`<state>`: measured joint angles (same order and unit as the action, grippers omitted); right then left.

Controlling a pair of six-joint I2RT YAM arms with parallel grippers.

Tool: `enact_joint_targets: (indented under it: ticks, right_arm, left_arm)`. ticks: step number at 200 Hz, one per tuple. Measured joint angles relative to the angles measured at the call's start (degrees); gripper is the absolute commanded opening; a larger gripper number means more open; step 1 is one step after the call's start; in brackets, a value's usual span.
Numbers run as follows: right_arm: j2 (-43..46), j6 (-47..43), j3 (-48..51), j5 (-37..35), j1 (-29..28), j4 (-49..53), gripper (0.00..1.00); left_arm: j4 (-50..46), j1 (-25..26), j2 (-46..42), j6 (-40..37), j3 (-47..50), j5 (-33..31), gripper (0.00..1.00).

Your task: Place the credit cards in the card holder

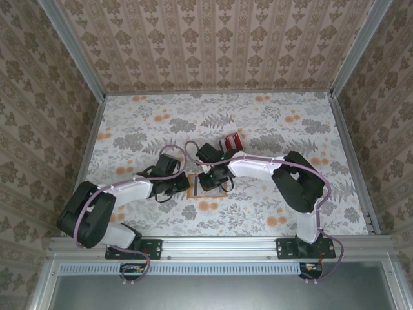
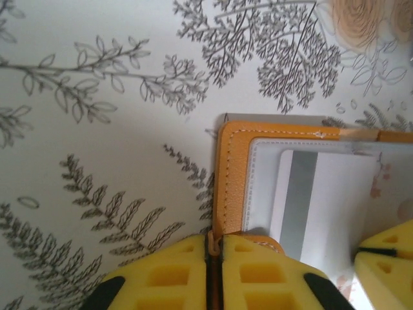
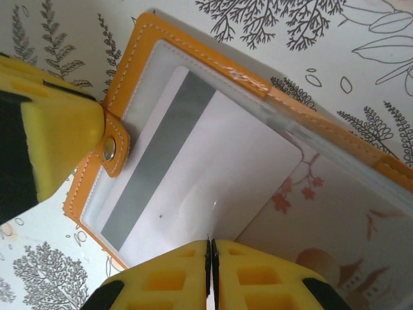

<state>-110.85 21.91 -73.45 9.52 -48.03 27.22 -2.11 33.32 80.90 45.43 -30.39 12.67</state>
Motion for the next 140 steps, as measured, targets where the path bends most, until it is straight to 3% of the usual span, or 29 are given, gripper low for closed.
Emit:
enact_joint_targets:
  ticks: [10,81,140]
  right_arm:
    - [-0.44,-0.42,-0.70,-0.70,-0.15,0.70,0.12]
    - [-2.69,-0.96,-2.84,-2.38,-0.96,1.29,0.12]
    - [-2.97,-0.55,-2.58,-2.47,-0.92,-0.44,0.12]
  left_arm:
    - [0.92,0.00,0.35,0.02,0.00,-0.02,0.00]
    - [5.84,-0.11,2.32,0.02,0.42,0.48,0.00]
    - [3.93,-0.35,0.85,0.00,0.42,0.35,0.00]
